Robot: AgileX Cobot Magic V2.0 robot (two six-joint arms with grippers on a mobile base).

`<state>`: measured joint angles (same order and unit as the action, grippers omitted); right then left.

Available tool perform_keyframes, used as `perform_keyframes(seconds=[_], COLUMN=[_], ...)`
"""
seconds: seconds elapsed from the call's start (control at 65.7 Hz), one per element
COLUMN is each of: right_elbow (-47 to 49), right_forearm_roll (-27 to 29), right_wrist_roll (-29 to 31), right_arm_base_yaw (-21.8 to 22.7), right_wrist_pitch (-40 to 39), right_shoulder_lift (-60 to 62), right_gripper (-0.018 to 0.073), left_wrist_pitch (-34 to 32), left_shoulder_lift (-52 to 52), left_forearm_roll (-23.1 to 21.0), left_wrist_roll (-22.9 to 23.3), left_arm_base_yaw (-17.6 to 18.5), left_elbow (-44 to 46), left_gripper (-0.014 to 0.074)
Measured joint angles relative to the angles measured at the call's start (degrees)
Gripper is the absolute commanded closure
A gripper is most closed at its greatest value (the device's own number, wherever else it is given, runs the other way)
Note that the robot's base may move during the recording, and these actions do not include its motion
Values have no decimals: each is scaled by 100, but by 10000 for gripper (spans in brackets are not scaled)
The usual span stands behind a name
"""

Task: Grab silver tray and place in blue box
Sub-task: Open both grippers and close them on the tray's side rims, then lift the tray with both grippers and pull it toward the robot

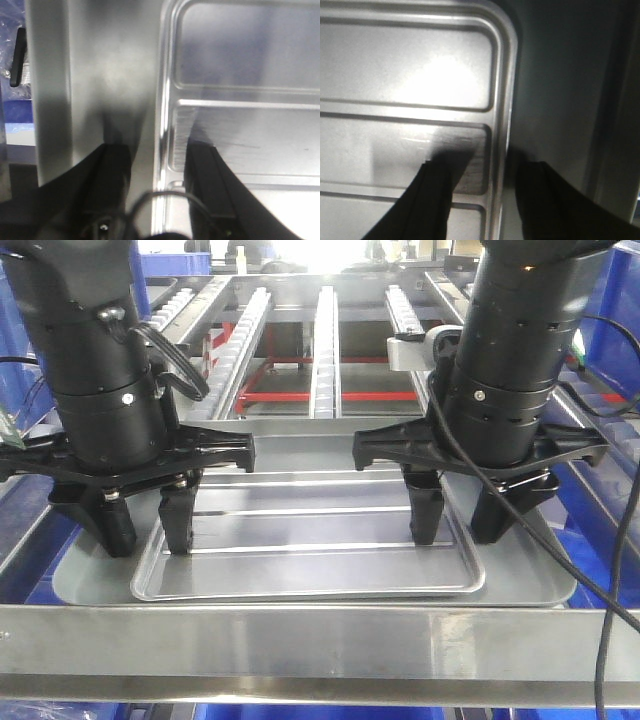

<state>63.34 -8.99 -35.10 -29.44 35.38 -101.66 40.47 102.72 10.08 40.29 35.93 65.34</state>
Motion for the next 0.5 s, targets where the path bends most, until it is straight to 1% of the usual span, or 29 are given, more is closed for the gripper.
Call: perform_keyframes(seconds=[0.076,0.183,0.304,0.502], right_elbow=[0,0,0,0], right_forearm_roll=[27,27,5,5], right_wrist_roll=[0,0,0,0], right_arm_base_yaw=[0,11,22,22], right_wrist_pitch=[-15,39,95,109], right_shoulder_lift=[0,0,0,10], right_gripper=[307,424,505,506], left_wrist_pitch=[-10,-45,-3,-3], left_shoulder_lift=[0,4,13,13], left_forearm_roll=[-13,-77,-77,-66], left_wrist_roll=[0,0,0,0], left_arm_base_yaw=[0,0,0,0], left_elbow=[0,3,13,13], left_gripper=[487,614,610,610])
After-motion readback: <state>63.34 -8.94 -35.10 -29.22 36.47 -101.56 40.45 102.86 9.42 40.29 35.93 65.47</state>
